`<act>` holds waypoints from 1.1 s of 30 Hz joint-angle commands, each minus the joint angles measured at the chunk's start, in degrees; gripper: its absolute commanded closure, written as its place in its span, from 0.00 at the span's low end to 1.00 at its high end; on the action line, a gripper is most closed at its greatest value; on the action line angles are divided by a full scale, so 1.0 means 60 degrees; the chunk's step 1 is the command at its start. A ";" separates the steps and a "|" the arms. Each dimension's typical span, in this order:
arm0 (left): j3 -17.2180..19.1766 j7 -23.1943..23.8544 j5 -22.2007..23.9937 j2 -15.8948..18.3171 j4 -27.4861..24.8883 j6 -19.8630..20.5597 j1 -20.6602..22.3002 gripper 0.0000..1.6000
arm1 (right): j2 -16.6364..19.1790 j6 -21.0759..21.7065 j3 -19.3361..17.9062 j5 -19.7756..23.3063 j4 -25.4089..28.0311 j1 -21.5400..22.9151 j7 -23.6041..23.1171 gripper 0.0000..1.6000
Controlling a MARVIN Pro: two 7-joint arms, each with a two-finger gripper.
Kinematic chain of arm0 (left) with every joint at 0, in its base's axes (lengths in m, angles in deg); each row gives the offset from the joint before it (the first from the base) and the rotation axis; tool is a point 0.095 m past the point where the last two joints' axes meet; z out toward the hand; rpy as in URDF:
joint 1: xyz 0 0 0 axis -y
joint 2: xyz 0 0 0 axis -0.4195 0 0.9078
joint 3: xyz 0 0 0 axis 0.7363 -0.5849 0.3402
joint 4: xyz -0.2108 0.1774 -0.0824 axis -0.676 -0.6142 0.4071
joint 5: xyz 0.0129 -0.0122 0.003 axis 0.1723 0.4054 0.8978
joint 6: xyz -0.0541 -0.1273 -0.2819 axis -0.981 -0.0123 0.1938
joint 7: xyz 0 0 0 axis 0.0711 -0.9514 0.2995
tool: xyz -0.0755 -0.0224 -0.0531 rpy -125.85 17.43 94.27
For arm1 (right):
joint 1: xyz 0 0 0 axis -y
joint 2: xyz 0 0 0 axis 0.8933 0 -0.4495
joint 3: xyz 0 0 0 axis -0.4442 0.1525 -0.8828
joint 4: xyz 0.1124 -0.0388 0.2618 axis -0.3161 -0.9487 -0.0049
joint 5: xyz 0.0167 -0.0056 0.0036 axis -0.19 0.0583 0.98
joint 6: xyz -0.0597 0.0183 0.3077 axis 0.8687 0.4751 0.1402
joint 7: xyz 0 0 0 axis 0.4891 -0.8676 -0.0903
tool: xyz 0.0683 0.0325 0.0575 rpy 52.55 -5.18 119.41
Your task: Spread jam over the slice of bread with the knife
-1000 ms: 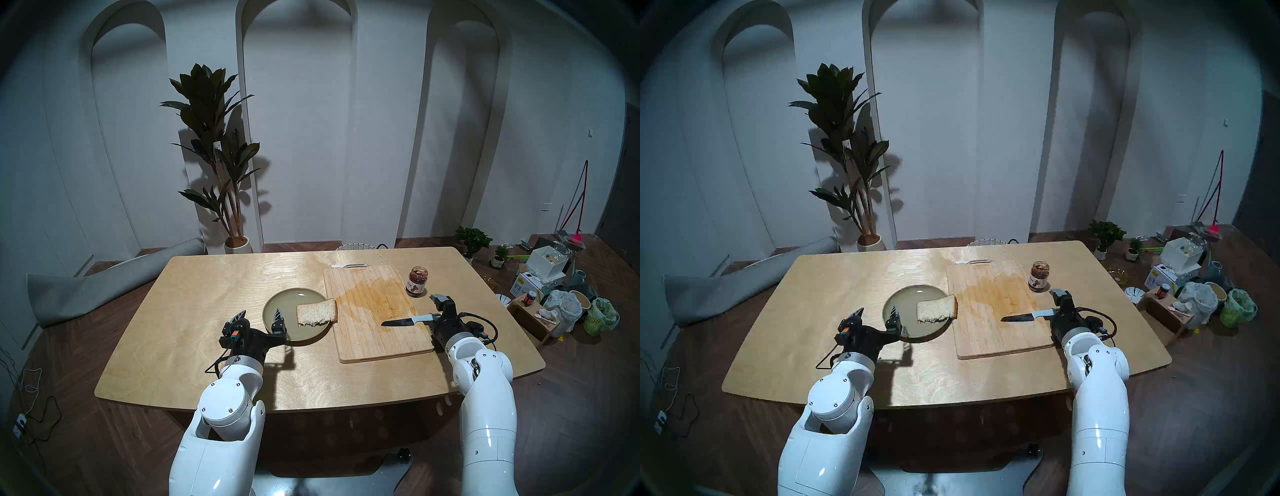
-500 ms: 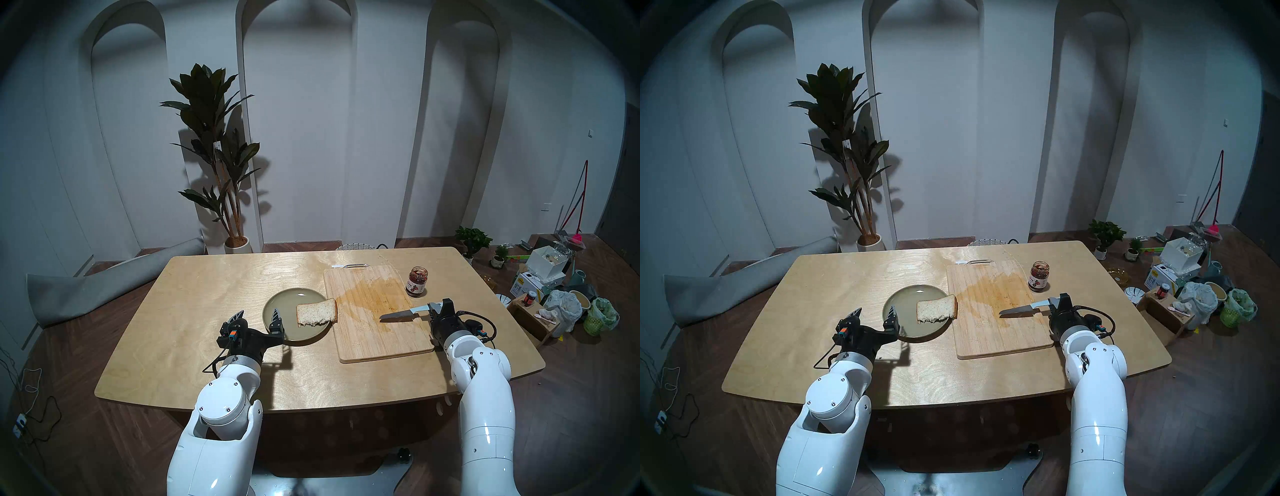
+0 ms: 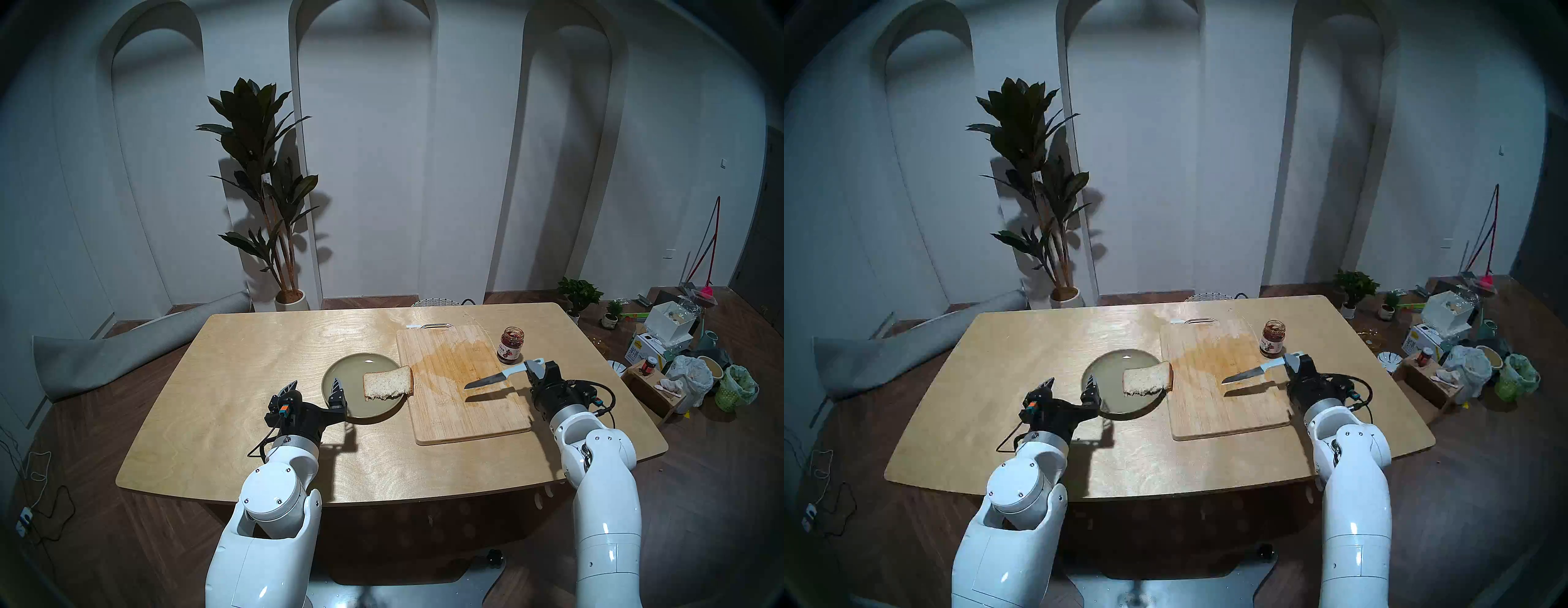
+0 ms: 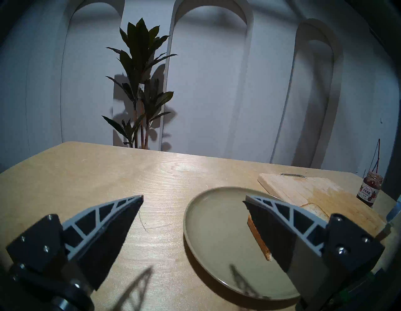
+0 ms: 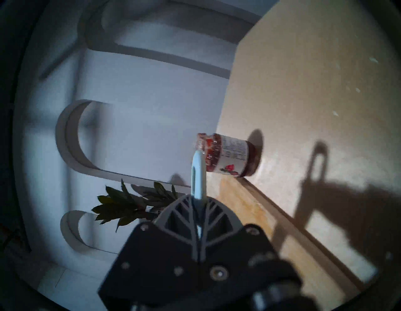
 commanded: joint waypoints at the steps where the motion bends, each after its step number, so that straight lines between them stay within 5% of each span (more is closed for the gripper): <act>1: 0.0001 -0.0011 0.0077 -0.0051 -0.0153 -0.0135 0.0166 0.00 | 0.0199 -0.0631 0.0041 -0.0403 0.1150 0.0298 -0.0984 1.00; 17: 0.0176 -0.0070 0.0267 -0.0069 -0.0277 -0.0149 0.0371 0.00 | 0.1108 -0.2985 0.0985 -0.3977 0.2038 0.0562 -0.2635 1.00; 21: 0.0244 -0.0069 0.0321 -0.0074 -0.0287 -0.0170 0.0403 0.00 | 0.1271 -0.3966 0.1318 -0.5039 0.1764 0.0820 -0.2951 1.00; 22: 0.0260 -0.0069 0.0332 -0.0073 -0.0290 -0.0171 0.0407 0.00 | 0.1270 -0.3547 0.1261 -0.5203 0.1756 0.0929 -0.2967 1.00; 33: 0.0382 -0.0033 0.0452 -0.0098 -0.0247 -0.0166 0.0428 0.00 | 0.1472 -0.5195 0.1806 -0.7596 0.0173 0.1801 -0.3270 1.00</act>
